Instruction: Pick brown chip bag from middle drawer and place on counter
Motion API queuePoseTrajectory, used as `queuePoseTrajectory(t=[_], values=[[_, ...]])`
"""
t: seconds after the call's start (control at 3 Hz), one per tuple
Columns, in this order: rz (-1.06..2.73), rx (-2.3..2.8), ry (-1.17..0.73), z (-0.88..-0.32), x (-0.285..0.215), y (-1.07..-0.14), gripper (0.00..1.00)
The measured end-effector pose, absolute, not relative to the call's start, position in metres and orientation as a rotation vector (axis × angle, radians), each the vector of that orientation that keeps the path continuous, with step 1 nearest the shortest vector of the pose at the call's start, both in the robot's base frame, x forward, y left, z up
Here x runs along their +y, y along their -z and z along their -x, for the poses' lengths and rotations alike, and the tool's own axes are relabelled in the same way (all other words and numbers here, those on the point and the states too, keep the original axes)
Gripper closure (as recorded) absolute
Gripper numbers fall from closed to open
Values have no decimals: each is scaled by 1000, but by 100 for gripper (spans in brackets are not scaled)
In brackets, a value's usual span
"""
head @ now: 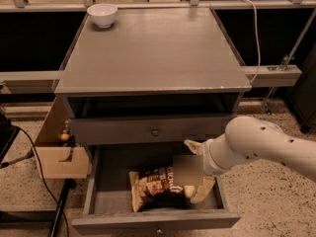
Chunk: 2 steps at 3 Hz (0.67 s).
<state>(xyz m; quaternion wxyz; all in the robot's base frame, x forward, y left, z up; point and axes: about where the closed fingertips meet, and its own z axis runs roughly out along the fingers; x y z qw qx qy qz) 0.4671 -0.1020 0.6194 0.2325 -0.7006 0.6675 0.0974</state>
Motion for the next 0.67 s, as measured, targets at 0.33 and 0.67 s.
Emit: queuePoseTrajectory(t=[0.33,0.67], values=[[1965,1823,-235,-476,-99,-601,0],[1998,1817,-208,-484,-95,-579,0]])
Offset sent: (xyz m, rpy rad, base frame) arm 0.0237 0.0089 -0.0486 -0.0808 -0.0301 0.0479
